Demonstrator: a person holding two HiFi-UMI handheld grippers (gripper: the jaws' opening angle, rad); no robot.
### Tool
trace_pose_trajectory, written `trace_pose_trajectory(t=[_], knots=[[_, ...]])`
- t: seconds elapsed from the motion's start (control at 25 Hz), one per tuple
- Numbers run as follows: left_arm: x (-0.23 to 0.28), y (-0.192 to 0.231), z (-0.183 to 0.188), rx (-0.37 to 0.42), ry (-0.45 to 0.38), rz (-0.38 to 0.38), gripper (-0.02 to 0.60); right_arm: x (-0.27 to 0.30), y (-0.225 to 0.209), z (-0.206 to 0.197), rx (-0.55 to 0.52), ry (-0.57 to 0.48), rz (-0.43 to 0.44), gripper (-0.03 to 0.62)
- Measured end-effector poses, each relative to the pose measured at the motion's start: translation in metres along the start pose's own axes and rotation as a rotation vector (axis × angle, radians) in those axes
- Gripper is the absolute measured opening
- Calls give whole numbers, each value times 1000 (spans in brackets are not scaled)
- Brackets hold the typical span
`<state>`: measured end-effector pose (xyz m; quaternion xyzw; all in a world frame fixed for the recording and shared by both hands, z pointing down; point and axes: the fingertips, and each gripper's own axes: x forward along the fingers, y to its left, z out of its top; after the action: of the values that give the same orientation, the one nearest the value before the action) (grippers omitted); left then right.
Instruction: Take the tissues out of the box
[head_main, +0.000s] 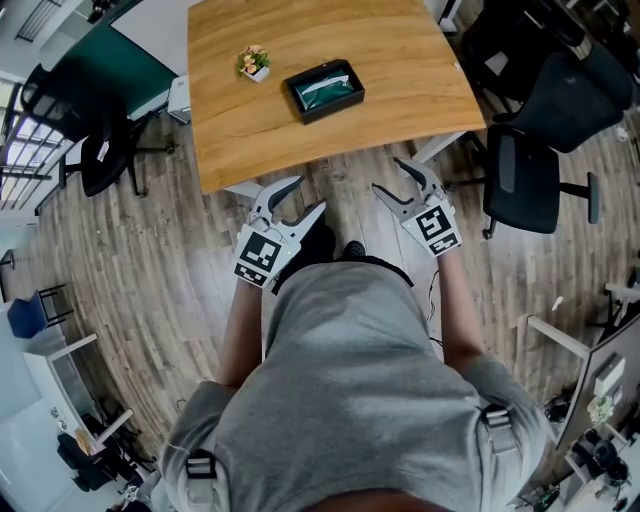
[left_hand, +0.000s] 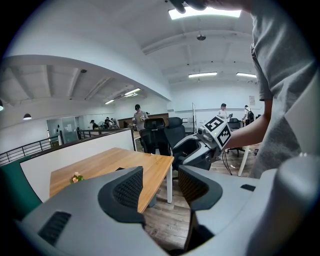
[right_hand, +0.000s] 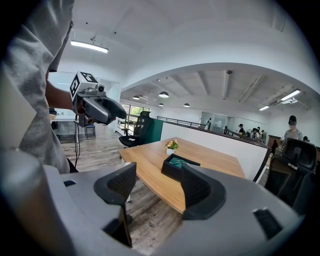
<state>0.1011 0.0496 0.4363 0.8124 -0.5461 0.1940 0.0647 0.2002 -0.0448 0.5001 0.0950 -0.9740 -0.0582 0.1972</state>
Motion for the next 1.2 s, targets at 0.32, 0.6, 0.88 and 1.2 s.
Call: trace_pose_trajectory(t=[0.32,0.6,0.88,1.2], knots=[[18,10,-1,14,3,-17,232,11,-11,-7,6,18,-11,287],[36,26,6,5,-15,-48,232,17,-29,-9,10,38,-43,282],[49,44,8,1,-14,-61,232,30,-46,-6,19,50,-56,279],[62,82,2,-23,-12,-50,232,66,-62,-1,3,73,-27,279]])
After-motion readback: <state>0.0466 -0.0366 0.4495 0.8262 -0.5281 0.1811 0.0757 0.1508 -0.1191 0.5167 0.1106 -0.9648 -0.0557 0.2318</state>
